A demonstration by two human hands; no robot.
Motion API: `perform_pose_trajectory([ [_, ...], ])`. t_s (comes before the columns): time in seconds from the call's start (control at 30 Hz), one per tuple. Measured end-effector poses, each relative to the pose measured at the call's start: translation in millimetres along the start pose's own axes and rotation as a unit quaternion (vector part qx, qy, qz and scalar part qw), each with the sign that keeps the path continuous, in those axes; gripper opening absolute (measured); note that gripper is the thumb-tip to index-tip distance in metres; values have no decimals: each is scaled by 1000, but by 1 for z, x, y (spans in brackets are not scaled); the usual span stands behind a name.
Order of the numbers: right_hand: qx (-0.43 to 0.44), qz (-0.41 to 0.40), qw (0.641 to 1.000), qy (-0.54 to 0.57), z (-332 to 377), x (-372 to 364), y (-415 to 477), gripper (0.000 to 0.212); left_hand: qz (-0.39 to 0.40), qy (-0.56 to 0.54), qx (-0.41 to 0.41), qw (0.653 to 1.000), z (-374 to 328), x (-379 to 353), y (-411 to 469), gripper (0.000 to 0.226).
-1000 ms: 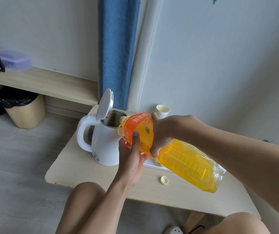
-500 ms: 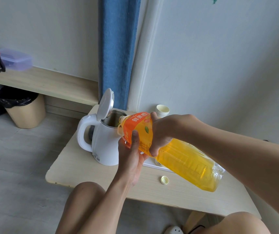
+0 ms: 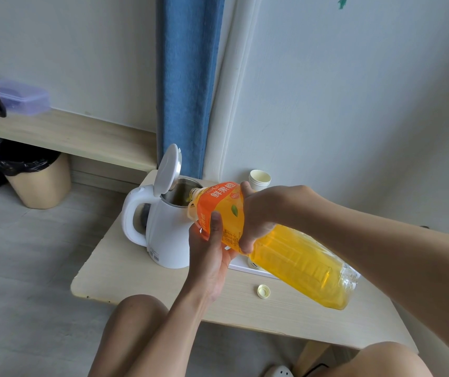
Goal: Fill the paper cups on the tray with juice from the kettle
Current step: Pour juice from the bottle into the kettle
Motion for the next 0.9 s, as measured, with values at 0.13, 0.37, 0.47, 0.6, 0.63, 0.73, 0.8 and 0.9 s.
perform_pose_trajectory([
  [0.13,-1,0,1000,4,-1,-1,2,107,-2,4,-2,1000,0,0,1,66],
  [0.37,-4,-7,1000,19,-2,-1,5,111,7,7,-4,1000,1,3,3,69],
  [0.47,-2,-7,1000,15,-2,-2,5,108,8,12,-9,1000,2,4,4,71],
  [0.6,4,2,1000,7,-4,-7,9,110,3,19,-17,1000,1,7,5,95],
  [0.63,0,0,1000,12,-5,-9,11,114,3,20,-17,1000,1,7,5,96],
  [0.73,-10,-9,999,34,-7,-10,14,123,0,18,-10,1000,2,9,7,102],
  [0.8,-15,-13,999,45,-8,-12,16,126,0,19,-13,1000,3,10,7,109],
  [0.9,-18,-13,998,58,-8,-13,19,129,0,21,-16,1000,2,10,7,110],
])
Point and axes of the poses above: each hand's wrist, its own y-axis towards the middle knuckle, its own x-axis out of the back of the hand, z = x × y, the point moved 6 cm from there along y, towards the middle knuckle, and after that the axes turned 8 degrees about y, right-handed, at the moved point
